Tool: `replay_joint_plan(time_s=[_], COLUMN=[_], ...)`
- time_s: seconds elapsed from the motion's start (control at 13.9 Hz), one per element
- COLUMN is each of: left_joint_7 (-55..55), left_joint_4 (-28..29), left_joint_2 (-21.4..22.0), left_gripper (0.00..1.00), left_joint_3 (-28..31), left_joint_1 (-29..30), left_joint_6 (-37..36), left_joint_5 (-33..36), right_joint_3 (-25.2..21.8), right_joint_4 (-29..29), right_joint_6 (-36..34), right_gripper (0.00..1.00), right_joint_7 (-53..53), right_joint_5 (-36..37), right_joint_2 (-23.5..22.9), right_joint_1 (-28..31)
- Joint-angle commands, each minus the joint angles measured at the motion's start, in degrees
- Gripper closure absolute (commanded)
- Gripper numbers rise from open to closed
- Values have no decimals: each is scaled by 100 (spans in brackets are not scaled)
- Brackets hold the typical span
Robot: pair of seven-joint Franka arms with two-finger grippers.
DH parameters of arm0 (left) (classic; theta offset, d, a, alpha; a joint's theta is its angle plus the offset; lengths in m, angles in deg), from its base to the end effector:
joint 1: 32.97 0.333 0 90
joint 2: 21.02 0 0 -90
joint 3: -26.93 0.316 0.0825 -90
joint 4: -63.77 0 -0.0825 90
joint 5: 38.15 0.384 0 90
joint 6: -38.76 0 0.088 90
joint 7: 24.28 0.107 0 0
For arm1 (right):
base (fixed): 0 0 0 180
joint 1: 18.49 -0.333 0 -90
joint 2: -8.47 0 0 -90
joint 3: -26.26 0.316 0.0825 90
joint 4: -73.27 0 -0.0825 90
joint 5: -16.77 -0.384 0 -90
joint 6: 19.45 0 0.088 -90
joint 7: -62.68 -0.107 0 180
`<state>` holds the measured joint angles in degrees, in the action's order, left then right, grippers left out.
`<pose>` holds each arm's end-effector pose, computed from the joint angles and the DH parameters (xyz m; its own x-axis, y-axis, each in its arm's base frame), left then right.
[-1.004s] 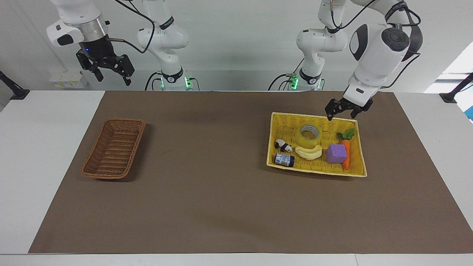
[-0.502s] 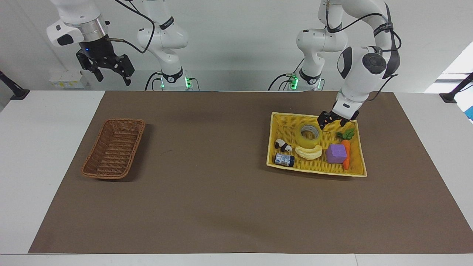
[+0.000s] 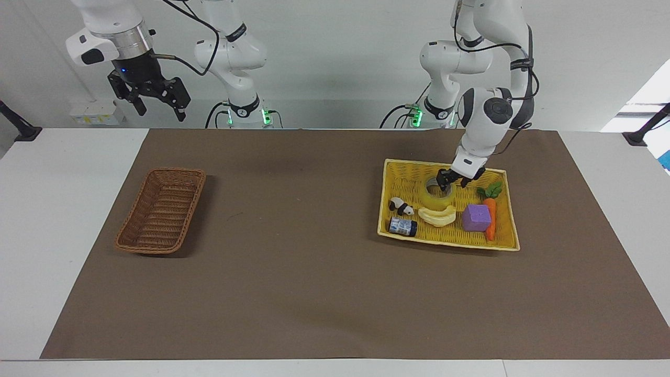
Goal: Move tape to another basket
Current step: 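Reach the left gripper into the yellow tray toward the tape roll, then grasp the clear tape roll rim with the left gripper and lift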
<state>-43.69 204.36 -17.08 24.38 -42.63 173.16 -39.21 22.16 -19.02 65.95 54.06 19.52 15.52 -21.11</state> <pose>0.4573 -0.0991 0.3209 0.9895 0.1386 -0.0403 0.1385 -0.9904 -0.0040 0.5069 -0.0212 0.6640 0.9839 -0.1785 0.0084 -0.1787 -0.9832 0.0382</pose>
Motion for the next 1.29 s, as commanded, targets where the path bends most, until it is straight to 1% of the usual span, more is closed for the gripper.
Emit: replay_joint_plan(time_s=[0.0,0.14,0.22,0.29,0.43,0.72,0.93,1.08,1.22], left_joint_7=[-125,-107,-81,-72,-72,-54,-63,-115,-142], left_joint_4=[-5,-268,-409,-602,-1189,-2017,-2658,-2923,-2994], left_joint_2=[-34,-156,-148,-131,-139,-52,-86,-95,-104], left_gripper=[100,100,100,100,100,100,100,100,100], left_joint_3=[70,71,71,71,71,71,71,53,18], left_joint_1=[-133,-133,-125,-125,-125,-54,-63,-133,-273], left_joint_6=[148,17,-71,-359,-1201,-2030,-2741,-2980,-2972], left_joint_5=[1,1,1,1,1,1,-7,-34,-278], right_joint_3=[23,23,23,23,23,23,23,23,23], right_joint_4=[-44,-44,-44,-44,-44,-44,-44,-44,-44], right_joint_6=[-6,-14,-6,-14,-14,-6,-6,-6,-6], right_gripper=[0,0,0,0,0,0,0,0,0], right_joint_7=[124,124,124,124,124,124,124,124,124], right_joint_5=[-152,-152,-152,-152,-152,-152,-152,-152,-152], right_joint_2=[77,77,77,77,77,77,77,77,77], right_joint_1=[86,86,86,86,86,86,86,86,86])
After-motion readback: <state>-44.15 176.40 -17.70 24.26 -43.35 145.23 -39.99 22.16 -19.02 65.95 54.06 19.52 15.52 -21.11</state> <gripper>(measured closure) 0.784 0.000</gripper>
